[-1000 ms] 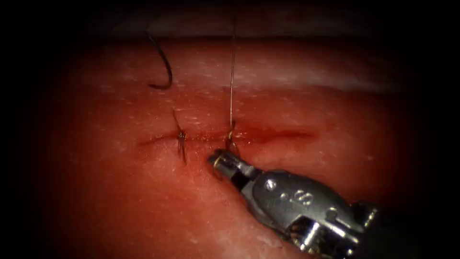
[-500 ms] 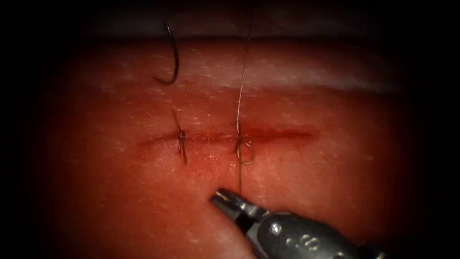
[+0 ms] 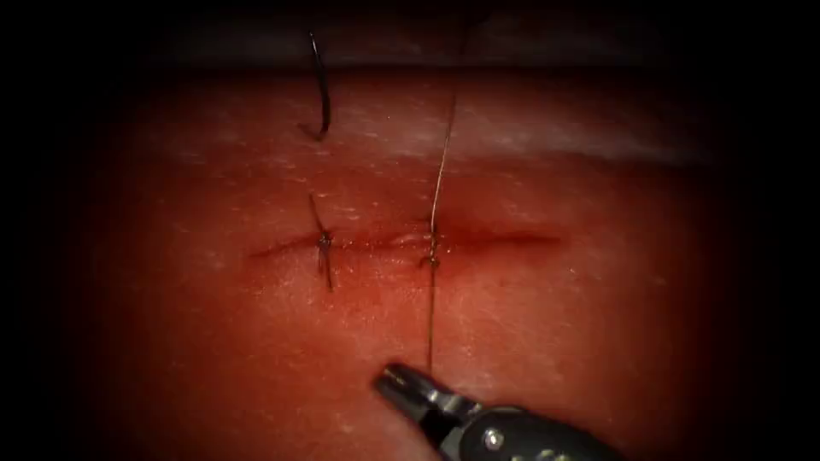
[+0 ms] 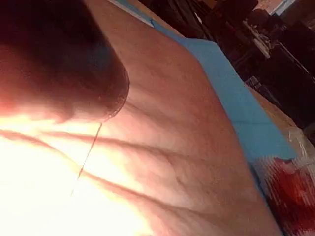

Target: Wound Closure

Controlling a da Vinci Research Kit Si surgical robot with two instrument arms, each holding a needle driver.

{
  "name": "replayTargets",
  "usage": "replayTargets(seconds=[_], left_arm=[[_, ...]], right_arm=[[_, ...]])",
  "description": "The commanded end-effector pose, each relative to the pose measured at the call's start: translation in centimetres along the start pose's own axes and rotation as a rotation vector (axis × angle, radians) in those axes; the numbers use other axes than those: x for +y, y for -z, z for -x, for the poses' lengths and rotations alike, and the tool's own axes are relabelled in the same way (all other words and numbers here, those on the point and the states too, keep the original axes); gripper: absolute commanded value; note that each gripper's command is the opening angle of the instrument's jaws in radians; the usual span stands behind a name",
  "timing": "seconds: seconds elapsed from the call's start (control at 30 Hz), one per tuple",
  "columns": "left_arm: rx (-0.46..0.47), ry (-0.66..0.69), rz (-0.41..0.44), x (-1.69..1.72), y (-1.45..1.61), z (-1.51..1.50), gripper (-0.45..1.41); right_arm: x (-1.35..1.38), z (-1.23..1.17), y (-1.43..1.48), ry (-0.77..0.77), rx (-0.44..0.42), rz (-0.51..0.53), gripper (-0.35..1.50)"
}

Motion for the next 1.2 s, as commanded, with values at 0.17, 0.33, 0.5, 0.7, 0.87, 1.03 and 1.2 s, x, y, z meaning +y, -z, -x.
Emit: replayTargets(seconds=[0.17, 0.33, 0.5, 0.7, 0.87, 1.03, 1.2], left_arm=[[-0.064, -0.103, -0.016, -0.09, -0.19, -0.12, -0.35], [-0.119, -0.147, -0.021, -0.12, -0.29, -0.18, -0.35], [-0.134, -0.152, -0.016, -0.24, -0.29, -0.18, -0.35], [-0.140, -0.156, -0.015, -0.27, -0.31, -0.20, -0.35], [-0.142, -0.149, -0.015, -0.29, -0.35, -0.22, -0.35], [-0.144, -0.150, -0.014, -0.32, -0.38, -0.23, -0.35], [-0.117, -0.161, 0.001, -0.28, -0.36, -0.22, -0.35]], right_arm=[[-0.16, 0.11, -0.06, 0.007, -0.013, -0.020, -0.35], [-0.20, 0.15, -0.09, 0.013, -0.035, -0.024, -0.35], [-0.27, 0.24, -0.10, 0.024, -0.051, -0.037, -0.35], [-0.32, 0.31, -0.11, 0.034, -0.078, -0.061, -0.35], [-0.40, 0.39, -0.10, 0.051, -0.093, -0.084, -0.35], [-0.44, 0.39, -0.10, 0.051, -0.102, -0.095, -0.35], [-0.41, 0.33, -0.13, 0.046, -0.095, -0.096, -0.35]])
